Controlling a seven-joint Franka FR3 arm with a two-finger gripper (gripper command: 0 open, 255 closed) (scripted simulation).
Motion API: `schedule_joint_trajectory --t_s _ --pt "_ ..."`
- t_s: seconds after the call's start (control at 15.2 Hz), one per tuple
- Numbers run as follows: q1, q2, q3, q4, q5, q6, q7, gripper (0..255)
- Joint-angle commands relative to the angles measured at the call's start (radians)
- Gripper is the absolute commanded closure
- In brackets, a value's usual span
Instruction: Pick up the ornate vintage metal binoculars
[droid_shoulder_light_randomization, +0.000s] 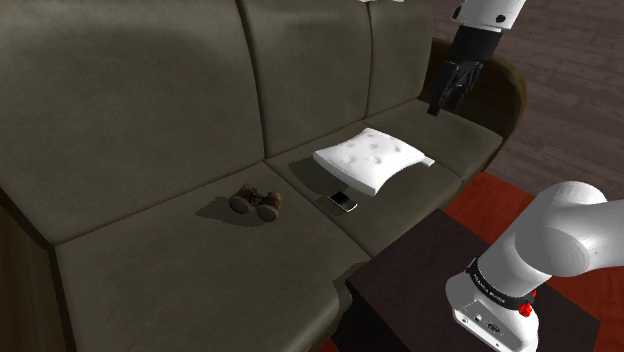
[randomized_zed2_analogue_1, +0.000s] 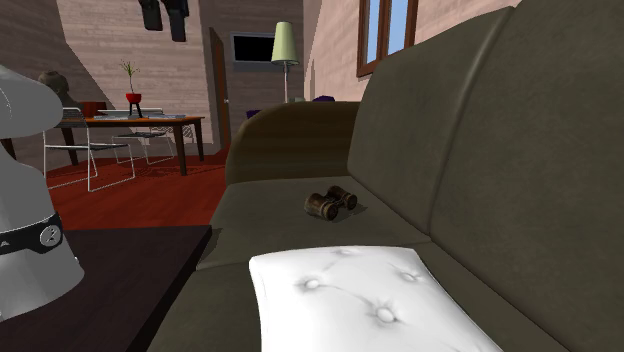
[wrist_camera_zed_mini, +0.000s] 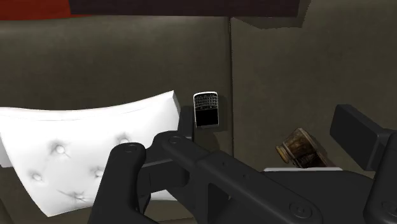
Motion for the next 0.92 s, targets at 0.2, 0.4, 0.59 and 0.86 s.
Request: schedule_joint_trajectory --t_s 0.2,0.4,0.59,0.86 --pt "0.003 0.061 0.045 -0.023 0.039 0.080 0.068 0" --pt "0.006 0.133 0.089 -0.034 0.075 0.160 0.132 0" --pt "0.010 0.217 0.130 -0.033 0.104 0.241 0.195 0" --pt "0.012 0.343 0.182 -0.010 0.133 0.344 0.278 0"
